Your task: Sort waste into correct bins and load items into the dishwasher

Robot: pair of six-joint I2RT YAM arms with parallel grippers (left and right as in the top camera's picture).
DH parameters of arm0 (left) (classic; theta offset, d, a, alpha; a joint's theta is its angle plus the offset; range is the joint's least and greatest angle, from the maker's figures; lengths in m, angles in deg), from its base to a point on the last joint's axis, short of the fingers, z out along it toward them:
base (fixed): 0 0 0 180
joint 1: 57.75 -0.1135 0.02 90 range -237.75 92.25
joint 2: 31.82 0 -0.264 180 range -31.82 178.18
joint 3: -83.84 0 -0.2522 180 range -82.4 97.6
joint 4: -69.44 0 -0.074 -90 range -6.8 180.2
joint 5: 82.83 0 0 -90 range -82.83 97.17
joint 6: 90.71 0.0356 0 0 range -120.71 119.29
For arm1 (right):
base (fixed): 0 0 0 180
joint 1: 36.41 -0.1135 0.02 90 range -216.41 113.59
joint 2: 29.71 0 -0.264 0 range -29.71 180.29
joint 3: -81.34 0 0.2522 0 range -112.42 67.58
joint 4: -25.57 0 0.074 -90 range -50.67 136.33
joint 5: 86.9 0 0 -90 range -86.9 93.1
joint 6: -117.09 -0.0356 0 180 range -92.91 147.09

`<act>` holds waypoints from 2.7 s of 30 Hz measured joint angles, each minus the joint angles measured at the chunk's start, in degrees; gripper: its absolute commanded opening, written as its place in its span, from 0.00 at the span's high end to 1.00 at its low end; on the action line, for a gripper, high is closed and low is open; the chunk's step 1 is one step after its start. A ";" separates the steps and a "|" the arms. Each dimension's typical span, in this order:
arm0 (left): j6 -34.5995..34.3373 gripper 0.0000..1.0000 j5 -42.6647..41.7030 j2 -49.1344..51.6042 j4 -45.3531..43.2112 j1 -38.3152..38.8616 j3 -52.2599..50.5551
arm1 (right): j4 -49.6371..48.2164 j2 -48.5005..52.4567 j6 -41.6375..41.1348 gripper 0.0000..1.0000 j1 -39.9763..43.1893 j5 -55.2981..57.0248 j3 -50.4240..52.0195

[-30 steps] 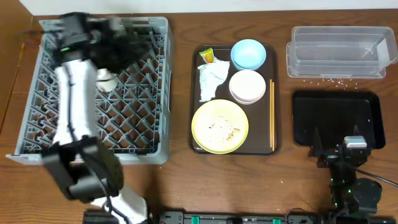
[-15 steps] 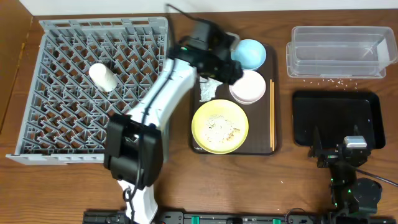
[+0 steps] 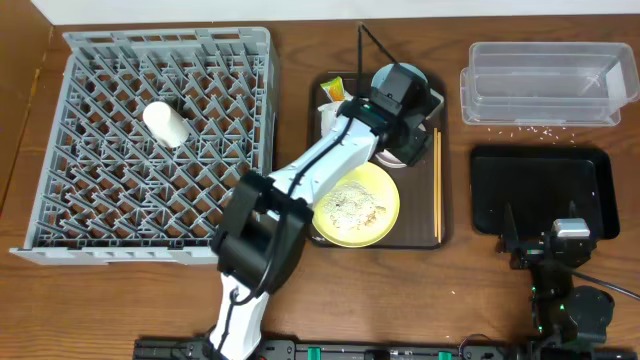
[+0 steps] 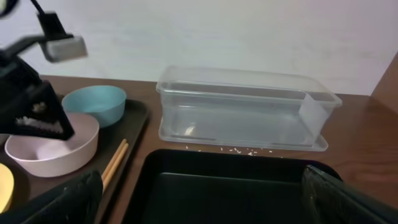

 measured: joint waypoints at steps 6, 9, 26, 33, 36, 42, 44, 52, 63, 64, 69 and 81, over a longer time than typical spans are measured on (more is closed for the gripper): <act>0.42 0.38 0.37 2.64 -1.36 0.20 0.00 | 0.02 0.00 0.00 0.01 0.02 0.00 0.00; 0.35 0.38 0.35 3.32 -1.44 0.20 0.00 | 0.02 0.00 0.00 0.01 0.00 0.00 0.00; -1.18 0.81 -0.07 7.04 -2.25 0.76 0.00 | 0.02 0.00 0.00 0.01 0.00 0.00 0.00; -2.64 0.92 1.05 6.78 -2.69 0.79 0.26 | 0.02 0.00 0.00 0.01 0.00 0.00 0.00; -4.02 0.92 1.31 6.75 -2.67 0.83 0.39 | 0.02 0.00 0.00 0.01 0.00 0.00 0.00; -7.96 0.92 1.53 6.47 -2.54 0.81 0.87 | 0.02 0.00 0.00 0.01 0.00 0.00 0.00; -8.98 0.92 1.51 6.12 -2.29 0.76 0.87 | 0.02 0.00 0.00 0.01 0.00 0.00 0.00; -14.73 0.92 0.26 3.30 1.64 -0.50 0.87 | 0.02 0.00 0.00 0.01 0.00 0.00 0.00; -20.20 0.92 -12.22 -3.50 2.99 -7.91 0.87 | 0.02 0.00 0.00 0.01 0.00 0.00 0.00; -20.50 0.92 -13.00 -4.81 2.99 -9.05 0.87 | 0.02 0.00 0.00 0.01 0.00 0.00 0.00; -21.31 0.92 -15.72 -12.09 2.75 -16.22 0.87 | 0.02 0.00 0.00 0.01 0.00 0.00 0.00; -18.95 0.50 -31.04 -15.08 6.67 -30.01 0.87 | 0.00 0.00 0.00 0.01 0.00 0.02 0.00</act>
